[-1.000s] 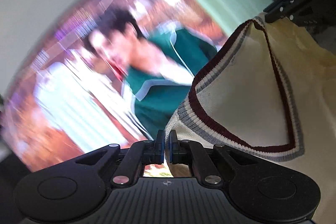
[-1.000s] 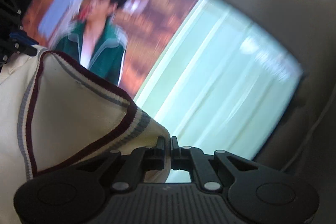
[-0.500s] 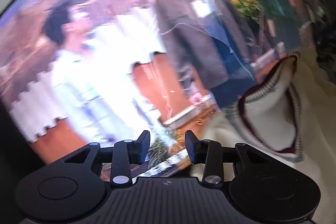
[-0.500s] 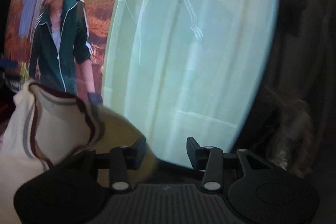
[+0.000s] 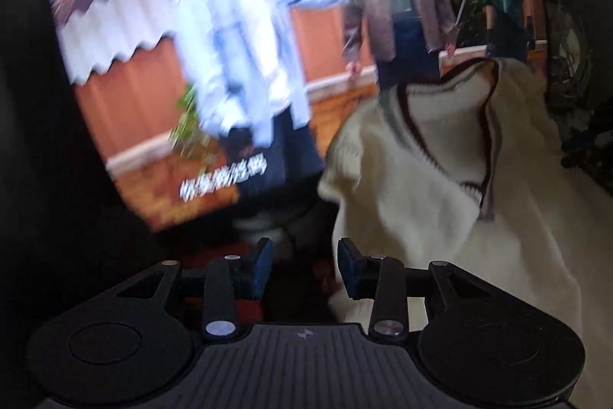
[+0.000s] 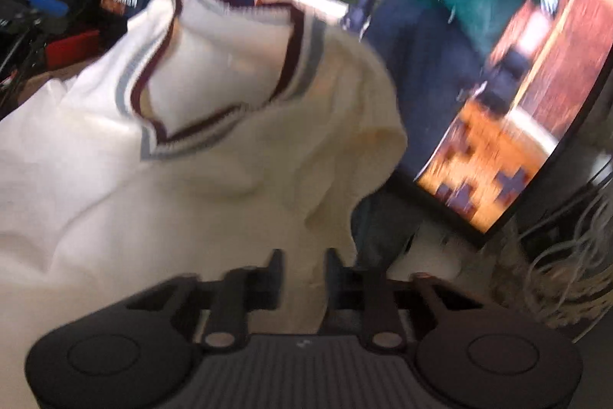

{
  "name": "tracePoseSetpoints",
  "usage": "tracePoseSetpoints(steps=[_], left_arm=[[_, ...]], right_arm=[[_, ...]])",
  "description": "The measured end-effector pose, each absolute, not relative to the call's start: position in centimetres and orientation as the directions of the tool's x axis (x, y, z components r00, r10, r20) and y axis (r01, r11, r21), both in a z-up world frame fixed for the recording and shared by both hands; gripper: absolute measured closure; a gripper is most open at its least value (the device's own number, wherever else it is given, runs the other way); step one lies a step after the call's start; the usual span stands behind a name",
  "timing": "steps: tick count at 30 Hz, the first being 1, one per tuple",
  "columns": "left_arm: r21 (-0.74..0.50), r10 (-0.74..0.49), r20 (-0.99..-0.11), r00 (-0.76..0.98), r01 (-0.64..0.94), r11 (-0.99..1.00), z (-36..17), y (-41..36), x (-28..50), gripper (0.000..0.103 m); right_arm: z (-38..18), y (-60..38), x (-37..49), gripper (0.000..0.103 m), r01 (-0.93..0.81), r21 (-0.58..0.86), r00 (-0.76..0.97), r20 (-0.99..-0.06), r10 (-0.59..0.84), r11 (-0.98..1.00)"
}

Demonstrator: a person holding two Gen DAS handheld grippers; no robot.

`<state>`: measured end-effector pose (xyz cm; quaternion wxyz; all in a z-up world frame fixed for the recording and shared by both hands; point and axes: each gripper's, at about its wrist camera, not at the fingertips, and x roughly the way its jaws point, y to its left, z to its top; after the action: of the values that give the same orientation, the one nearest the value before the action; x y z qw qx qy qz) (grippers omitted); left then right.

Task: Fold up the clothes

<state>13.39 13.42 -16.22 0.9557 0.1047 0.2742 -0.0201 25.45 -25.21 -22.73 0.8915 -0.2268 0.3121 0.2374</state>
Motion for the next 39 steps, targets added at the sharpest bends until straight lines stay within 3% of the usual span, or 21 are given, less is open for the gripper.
tracePoseSetpoints(steps=[2, 5, 10, 16, 19, 20, 22, 25, 27, 31, 32, 33, 39], left_arm=[[0.141, -0.010, -0.552, 0.834, 0.105, 0.984, -15.9, 14.3, 13.3, 0.066], [0.063, -0.066, -0.592, 0.803, 0.128, 0.990, -16.0, 15.2, 13.8, 0.066], [-0.112, -0.177, -0.677, 0.714, 0.138, 0.984, -16.9, 16.5, 16.3, 0.066], [-0.126, -0.168, -0.717, 0.676, 0.111, 0.986, -17.8, 16.7, 17.8, 0.066], [-0.122, -0.169, -0.730, 0.662, 0.117, 0.986, -18.2, 16.3, 18.0, 0.066], [-0.121, -0.171, -0.728, 0.664, 0.122, 0.985, -18.2, 16.2, 18.0, 0.066], [-0.125, -0.179, -0.717, 0.674, 0.129, 0.984, -18.1, 16.0, 17.6, 0.066], [-0.092, -0.155, -0.703, 0.694, 0.128, 0.988, -17.9, 15.4, 16.8, 0.066], [-0.076, -0.147, -0.698, 0.701, 0.132, 0.988, -18.0, 15.0, 16.4, 0.066], [-0.107, -0.159, -0.687, 0.709, 0.118, 0.987, -18.2, 15.0, 15.7, 0.066], [-0.116, -0.161, -0.685, 0.711, 0.112, 0.987, -18.1, 15.1, 15.5, 0.066], [-0.120, -0.159, -0.681, 0.715, 0.106, 0.987, -18.0, 15.2, 15.2, 0.066], [-0.141, -0.163, -0.669, 0.725, 0.091, 0.986, -17.6, 15.5, 13.7, 0.066]], right_arm=[[-23.1, -25.8, 25.9, 0.088, -0.564, -0.232, 0.671, -0.687, 0.277, 0.793], [-23.6, -26.6, 26.0, 0.100, -0.561, -0.202, 0.655, -0.702, 0.281, 0.803], [-23.6, -27.8, 25.6, 0.103, -0.511, -0.168, 0.689, -0.666, 0.285, 0.843], [-24.3, -29.5, 25.8, 0.103, -0.370, -0.171, 0.747, -0.640, 0.183, 0.913], [-23.1, -31.0, 24.9, 0.103, -0.384, 0.001, 0.743, -0.592, 0.311, 0.923], [-22.7, -31.6, 24.4, 0.100, -0.379, 0.052, 0.753, -0.563, 0.341, 0.924], [-22.3, -32.2, 23.3, 0.082, -0.370, 0.099, 0.774, -0.517, 0.366, 0.924], [-22.9, -31.6, 21.6, 0.068, -0.387, 0.097, 0.790, -0.478, 0.384, 0.917], [-24.0, -30.6, 22.2, 0.063, -0.372, 0.112, 0.764, -0.527, 0.372, 0.922], [-26.0, -31.2, 24.3, 0.063, -0.249, 0.328, 0.735, -0.548, 0.398, 0.911], [-26.0, -31.4, 24.1, 0.067, -0.236, 0.320, 0.745, -0.547, 0.382, 0.918], [-25.9, -31.6, 24.0, 0.097, -0.223, 0.310, 0.755, -0.545, 0.365, 0.924], [-25.5, -32.8, 23.0, 0.098, -0.143, 0.253, 0.807, -0.530, 0.261, 0.957]])
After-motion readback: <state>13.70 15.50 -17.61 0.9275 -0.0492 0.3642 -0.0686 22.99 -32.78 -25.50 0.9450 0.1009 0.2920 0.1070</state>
